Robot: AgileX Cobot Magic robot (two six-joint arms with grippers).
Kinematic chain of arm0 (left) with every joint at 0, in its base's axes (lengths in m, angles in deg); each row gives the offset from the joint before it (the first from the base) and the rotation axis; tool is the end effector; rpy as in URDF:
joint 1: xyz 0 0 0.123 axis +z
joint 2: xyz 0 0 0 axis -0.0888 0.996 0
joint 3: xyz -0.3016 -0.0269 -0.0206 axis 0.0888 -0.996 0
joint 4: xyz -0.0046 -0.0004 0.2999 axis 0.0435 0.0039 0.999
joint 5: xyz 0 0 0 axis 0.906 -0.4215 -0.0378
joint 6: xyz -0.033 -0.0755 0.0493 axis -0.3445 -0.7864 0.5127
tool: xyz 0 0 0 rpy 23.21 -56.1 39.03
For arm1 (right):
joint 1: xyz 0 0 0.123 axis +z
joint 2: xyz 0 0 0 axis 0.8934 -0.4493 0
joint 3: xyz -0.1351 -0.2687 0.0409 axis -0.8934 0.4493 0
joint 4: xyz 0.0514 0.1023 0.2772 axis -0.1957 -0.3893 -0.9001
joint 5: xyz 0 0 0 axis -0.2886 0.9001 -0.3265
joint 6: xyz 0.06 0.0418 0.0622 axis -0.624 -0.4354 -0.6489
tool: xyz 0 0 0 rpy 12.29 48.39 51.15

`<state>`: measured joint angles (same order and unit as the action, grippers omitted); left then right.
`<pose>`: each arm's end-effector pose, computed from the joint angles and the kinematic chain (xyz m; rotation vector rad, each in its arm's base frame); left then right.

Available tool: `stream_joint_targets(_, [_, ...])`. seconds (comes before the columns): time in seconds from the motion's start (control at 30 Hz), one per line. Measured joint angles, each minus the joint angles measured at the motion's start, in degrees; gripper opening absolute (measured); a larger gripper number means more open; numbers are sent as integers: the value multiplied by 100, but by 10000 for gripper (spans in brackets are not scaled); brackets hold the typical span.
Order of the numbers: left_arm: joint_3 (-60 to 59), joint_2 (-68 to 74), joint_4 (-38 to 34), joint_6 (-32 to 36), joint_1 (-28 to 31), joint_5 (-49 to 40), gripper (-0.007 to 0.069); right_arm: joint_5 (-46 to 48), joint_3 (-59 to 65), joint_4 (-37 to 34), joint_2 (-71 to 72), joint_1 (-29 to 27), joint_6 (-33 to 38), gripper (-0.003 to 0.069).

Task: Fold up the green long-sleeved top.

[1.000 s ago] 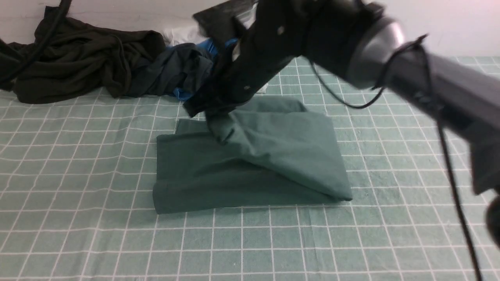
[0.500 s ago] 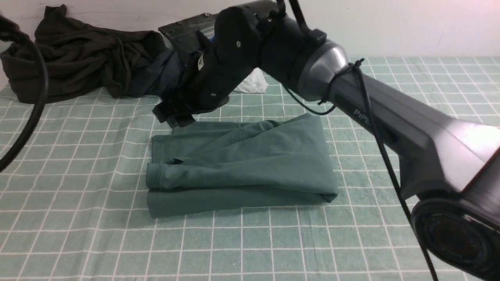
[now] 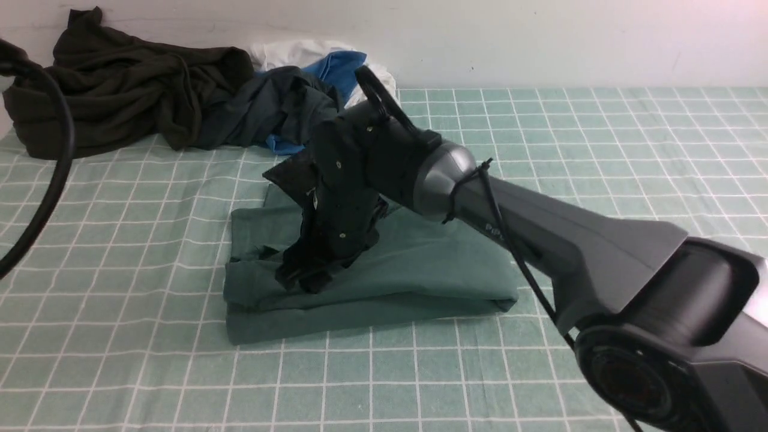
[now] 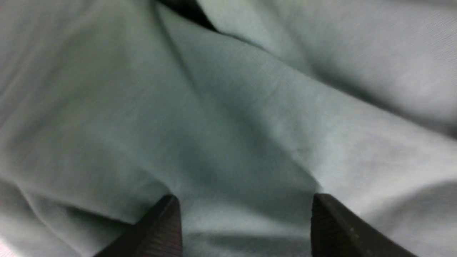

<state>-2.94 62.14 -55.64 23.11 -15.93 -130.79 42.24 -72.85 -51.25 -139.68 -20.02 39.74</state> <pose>0.1726 -0.0261 0.4405 0.4495 2.3645 0.0972 0.4210 0.4024 0.1981 -1.1361 2.6510 0.2032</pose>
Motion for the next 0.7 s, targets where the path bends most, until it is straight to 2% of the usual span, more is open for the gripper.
stream_joint_targets(0.17, [-1029, -843, -7, -120, 0, 485, -3, 26, 221, 0, 1009, -31, 244, 459])
stream_joint_targets(0.33, [-2374, -2092, -8, -426, 0, 941, -3, 26, 1104, -18, 2442, -161, 431, 440])
stream_joint_targets(0.53, [-3727, -3681, -78, -923, 0, 1770, -3, -118, 3149, -155, 4207, -330, 520, 337])
stream_joint_targets(0.7, [-4243, -4504, -29, -938, 0, 2417, -3, -1372, 4932, -171, 5809, -402, 532, 213])
